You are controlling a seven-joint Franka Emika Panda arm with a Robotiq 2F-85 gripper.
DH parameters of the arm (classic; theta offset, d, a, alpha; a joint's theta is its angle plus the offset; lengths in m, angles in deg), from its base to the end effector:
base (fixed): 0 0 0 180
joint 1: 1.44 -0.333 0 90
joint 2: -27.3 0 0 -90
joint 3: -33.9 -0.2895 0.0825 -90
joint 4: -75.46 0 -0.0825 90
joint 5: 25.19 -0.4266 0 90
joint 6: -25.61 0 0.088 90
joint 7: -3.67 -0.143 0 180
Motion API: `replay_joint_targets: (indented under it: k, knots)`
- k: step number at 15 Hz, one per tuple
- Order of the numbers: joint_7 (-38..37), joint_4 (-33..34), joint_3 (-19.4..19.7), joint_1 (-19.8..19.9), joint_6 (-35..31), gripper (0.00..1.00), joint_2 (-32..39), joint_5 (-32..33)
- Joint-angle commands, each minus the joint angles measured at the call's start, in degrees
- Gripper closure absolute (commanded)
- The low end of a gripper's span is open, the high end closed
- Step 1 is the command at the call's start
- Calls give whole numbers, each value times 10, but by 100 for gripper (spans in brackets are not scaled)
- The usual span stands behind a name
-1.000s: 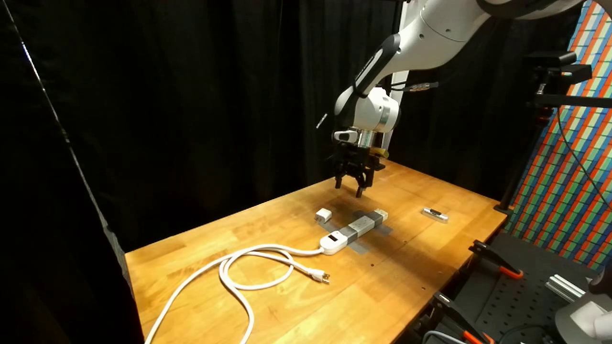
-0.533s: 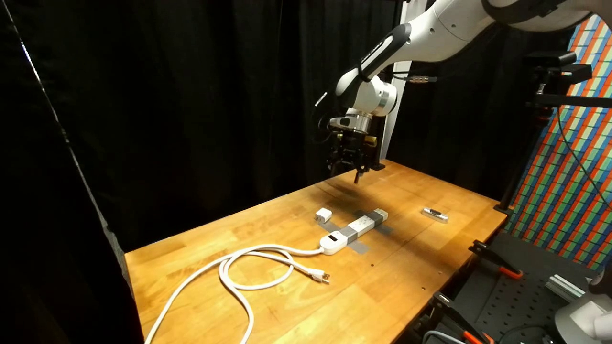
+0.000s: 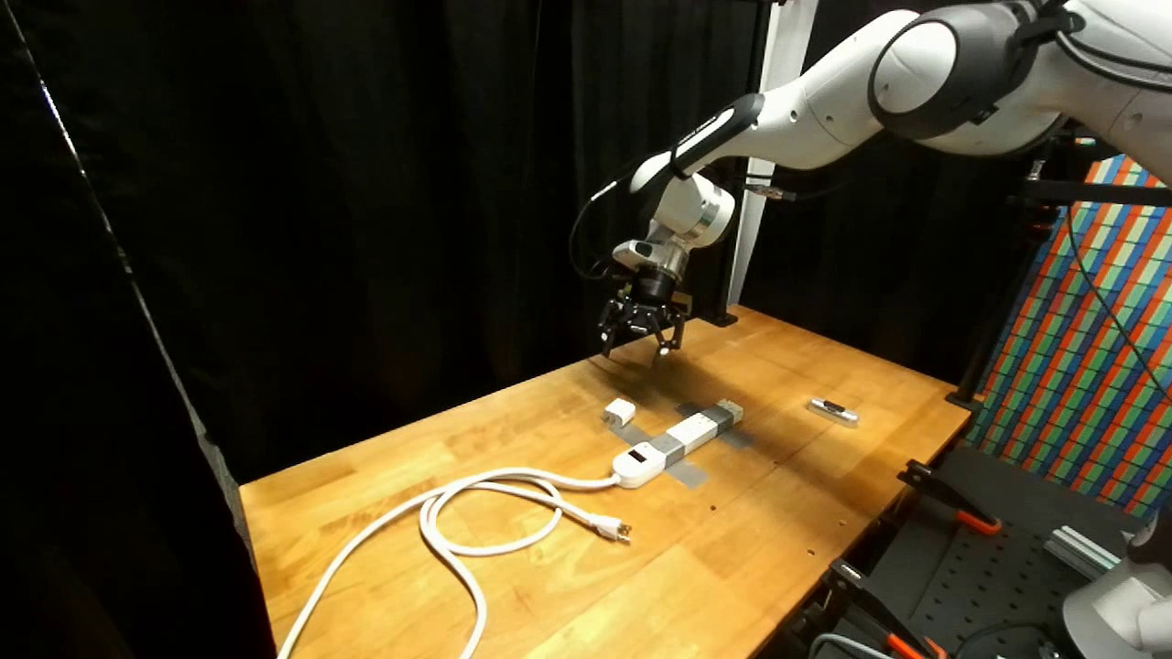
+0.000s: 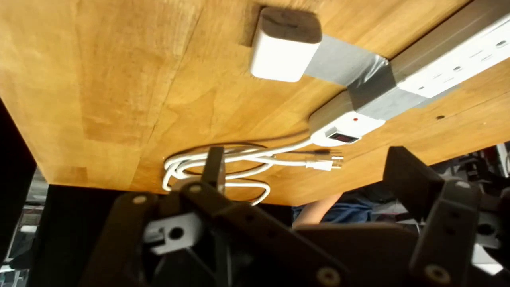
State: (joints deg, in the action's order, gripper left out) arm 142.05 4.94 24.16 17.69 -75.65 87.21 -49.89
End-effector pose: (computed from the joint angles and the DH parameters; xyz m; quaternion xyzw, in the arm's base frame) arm 0.6885 -0.0773 0.0488 -0.5010 -0.7864 -0.1952 0.3040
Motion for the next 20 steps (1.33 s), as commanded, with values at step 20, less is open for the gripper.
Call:
replay_joint_targets:
  k: [20]
  knots:
    - [-154,327,-18,-10,147,0,260,-2]
